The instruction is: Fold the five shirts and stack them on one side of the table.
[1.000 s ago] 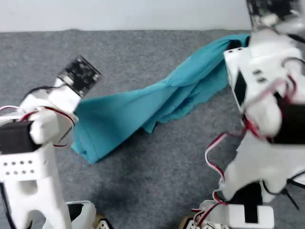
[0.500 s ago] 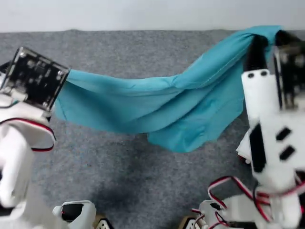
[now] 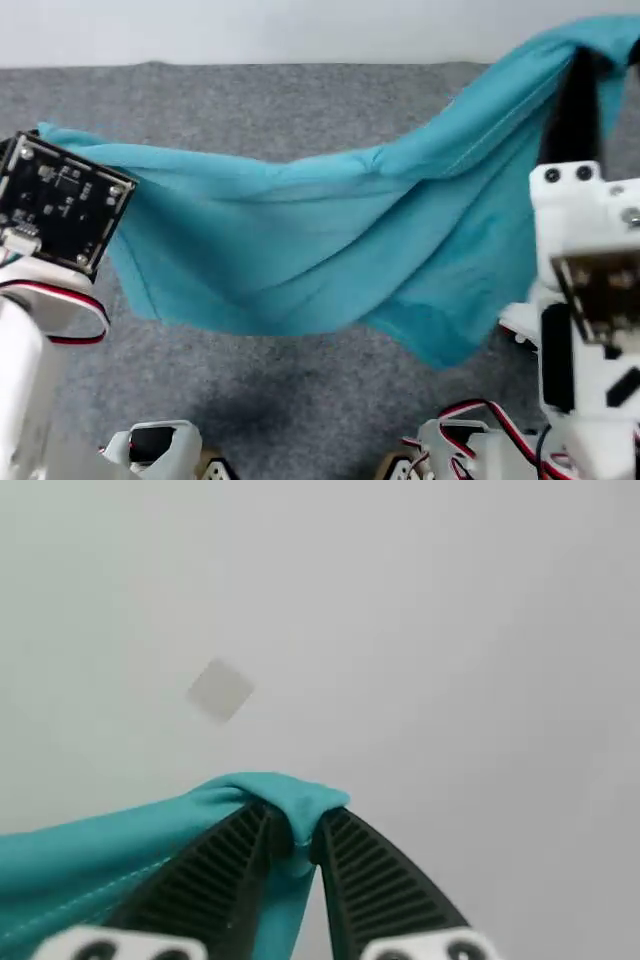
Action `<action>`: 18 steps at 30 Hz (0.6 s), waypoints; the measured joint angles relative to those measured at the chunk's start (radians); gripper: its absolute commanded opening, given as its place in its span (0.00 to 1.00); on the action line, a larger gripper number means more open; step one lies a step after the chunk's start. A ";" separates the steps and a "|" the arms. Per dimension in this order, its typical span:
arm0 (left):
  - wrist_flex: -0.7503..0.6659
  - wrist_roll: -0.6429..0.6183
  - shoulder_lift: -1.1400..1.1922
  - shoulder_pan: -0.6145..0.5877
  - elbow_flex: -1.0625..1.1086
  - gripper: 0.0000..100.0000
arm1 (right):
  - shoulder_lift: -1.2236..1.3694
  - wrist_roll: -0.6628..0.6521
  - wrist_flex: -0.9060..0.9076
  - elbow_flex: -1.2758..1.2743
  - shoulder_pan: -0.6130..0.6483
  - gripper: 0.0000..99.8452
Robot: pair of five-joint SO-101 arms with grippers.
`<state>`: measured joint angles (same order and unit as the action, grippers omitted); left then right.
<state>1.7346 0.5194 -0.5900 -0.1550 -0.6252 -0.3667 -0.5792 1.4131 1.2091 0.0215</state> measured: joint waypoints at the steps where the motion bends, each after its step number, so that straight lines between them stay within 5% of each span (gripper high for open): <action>1: 0.000 0.000 0.000 0.000 -0.006 0.01 | -0.003 -0.015 -0.028 0.000 0.000 0.01; 18: 0.000 -0.003 -0.012 0.000 -0.057 0.01 | -0.023 -0.115 0.002 0.000 0.000 0.01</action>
<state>1.7346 0.5163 -0.6022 -0.1550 -0.6820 -0.3897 -0.6943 1.4147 1.2091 0.0215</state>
